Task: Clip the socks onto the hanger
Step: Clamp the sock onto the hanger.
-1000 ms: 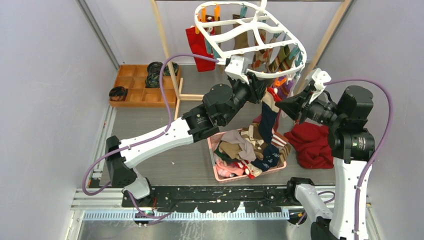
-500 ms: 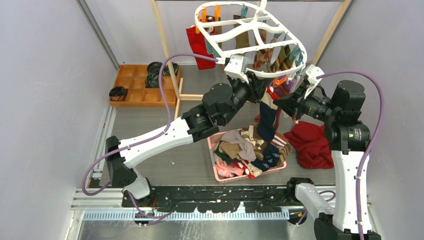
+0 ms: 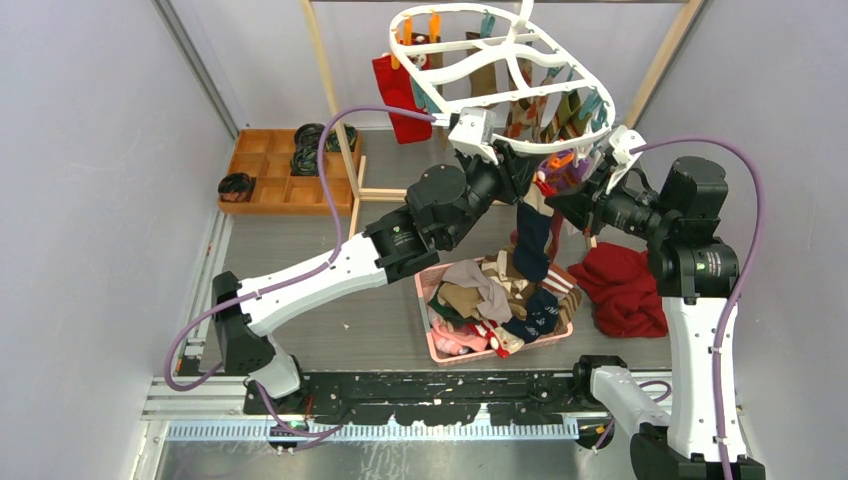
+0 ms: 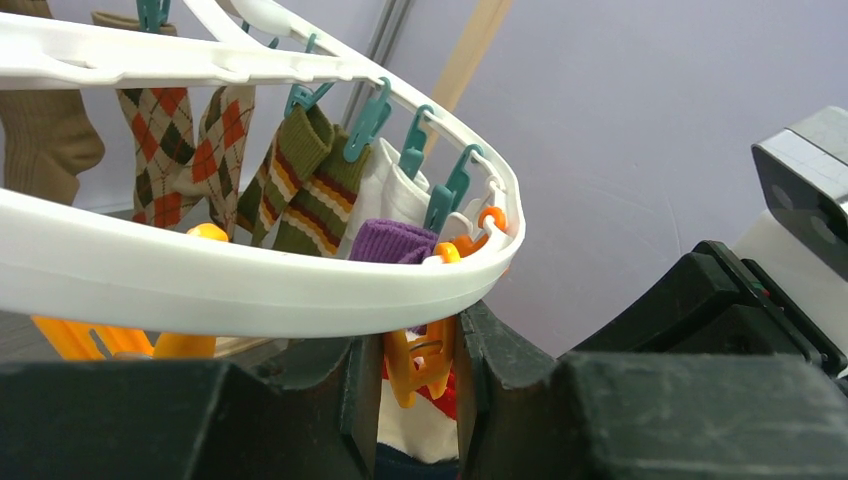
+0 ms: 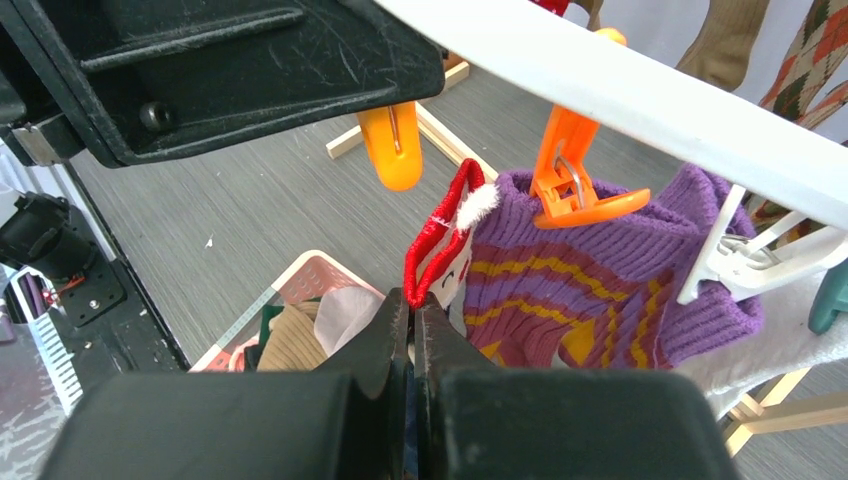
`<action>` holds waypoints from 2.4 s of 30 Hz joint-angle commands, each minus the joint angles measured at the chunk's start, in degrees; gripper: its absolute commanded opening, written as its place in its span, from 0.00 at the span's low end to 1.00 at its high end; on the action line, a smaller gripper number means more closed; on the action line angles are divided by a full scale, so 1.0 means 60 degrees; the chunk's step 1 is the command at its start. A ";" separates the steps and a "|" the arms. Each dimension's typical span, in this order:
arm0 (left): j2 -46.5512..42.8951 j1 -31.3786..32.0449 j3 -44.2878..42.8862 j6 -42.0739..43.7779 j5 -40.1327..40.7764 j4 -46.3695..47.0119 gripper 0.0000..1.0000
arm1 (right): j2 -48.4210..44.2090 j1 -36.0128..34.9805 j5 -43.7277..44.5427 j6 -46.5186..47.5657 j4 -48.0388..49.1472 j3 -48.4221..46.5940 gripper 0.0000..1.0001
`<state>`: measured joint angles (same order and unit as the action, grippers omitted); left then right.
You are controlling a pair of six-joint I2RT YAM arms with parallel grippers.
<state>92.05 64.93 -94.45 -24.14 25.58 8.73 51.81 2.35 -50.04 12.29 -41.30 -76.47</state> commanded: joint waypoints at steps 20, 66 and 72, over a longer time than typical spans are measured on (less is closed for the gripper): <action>0.0069 0.0017 -0.0578 -0.0274 0.0511 0.0317 0.00 | -0.0021 -0.0182 0.0019 -0.0054 0.0262 -0.0498 0.01; 0.0256 0.0027 -0.0737 -0.0647 0.0862 0.0193 0.00 | 0.0080 -0.0768 0.0867 0.0540 -0.0498 -0.0887 0.01; 0.0201 0.0022 -0.0751 -0.0612 0.0878 0.0081 0.00 | -0.0253 -0.0830 0.1470 0.1474 -0.1113 -0.0725 0.01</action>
<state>94.39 65.25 -96.42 -27.68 28.08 7.88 52.01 -2.04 -44.47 16.64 -46.17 -79.50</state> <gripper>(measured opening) 0.284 0.062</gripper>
